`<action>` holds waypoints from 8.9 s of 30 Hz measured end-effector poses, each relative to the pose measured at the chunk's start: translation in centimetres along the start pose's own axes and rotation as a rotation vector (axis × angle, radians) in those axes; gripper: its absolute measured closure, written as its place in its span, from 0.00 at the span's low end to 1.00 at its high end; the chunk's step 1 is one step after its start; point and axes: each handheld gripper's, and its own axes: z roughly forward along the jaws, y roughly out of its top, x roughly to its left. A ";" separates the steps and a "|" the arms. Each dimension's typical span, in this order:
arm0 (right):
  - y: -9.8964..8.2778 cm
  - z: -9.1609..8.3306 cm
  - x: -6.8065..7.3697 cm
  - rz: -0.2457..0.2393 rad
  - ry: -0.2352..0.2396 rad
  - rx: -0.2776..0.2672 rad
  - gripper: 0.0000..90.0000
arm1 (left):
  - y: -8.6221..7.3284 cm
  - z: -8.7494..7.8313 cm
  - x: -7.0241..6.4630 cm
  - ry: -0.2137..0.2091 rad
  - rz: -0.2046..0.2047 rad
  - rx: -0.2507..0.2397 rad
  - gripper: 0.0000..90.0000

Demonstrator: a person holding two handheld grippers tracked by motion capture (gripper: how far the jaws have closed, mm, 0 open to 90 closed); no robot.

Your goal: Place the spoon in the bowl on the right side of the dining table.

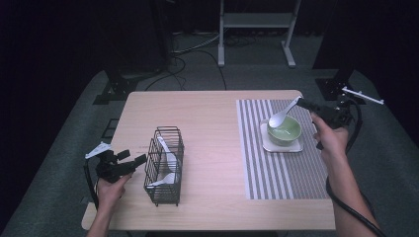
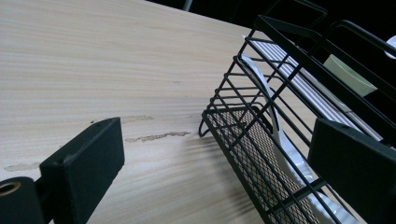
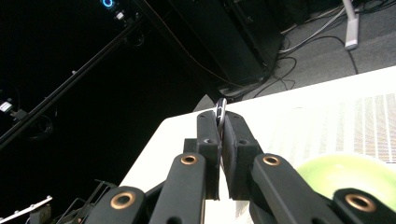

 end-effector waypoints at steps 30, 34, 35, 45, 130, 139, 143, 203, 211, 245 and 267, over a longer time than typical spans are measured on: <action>0.0 0.1 -2.2 0.014 -0.078 -0.009 0.95 | -0.1 0.2 0.0 0.002 -0.002 0.005 0.03; -0.1 0.1 -2.5 0.013 -0.087 -0.008 0.95 | -0.1 0.2 0.0 0.002 -0.004 0.005 0.03; -0.1 0.2 -2.7 0.013 -0.093 -0.007 0.95 | 0.0 0.2 0.0 0.002 -0.004 0.004 0.03; -0.5 0.7 -3.5 0.030 -0.107 -0.004 0.95 | 0.0 0.2 0.0 0.000 0.000 0.006 0.03; -4.7 2.2 -9.8 0.154 -0.151 0.024 0.94 | 0.0 0.2 0.2 0.003 -0.009 0.003 0.03; -4.9 1.7 -10.5 0.181 -0.161 0.019 0.89 | 0.0 0.3 0.2 0.002 -0.006 0.006 0.03; -5.2 1.6 -10.8 0.194 -0.169 0.019 0.86 | -0.1 0.2 0.2 0.004 -0.006 0.006 0.03; -9.9 -1.7 -11.0 0.200 -0.126 0.047 0.40 | -0.1 0.1 0.3 0.004 -0.004 0.009 0.03; -10.7 -1.8 -10.5 0.191 -0.122 0.068 0.36 | -0.1 0.0 0.4 0.004 -0.007 0.009 0.03; -14.3 -2.3 -7.3 0.088 -0.070 0.163 0.28 | -0.1 -0.1 0.4 0.005 -0.009 0.004 0.03; -16.0 -1.8 -4.5 0.005 -0.039 0.220 0.28 | 0.0 -0.1 0.3 -0.017 -0.029 -0.008 0.03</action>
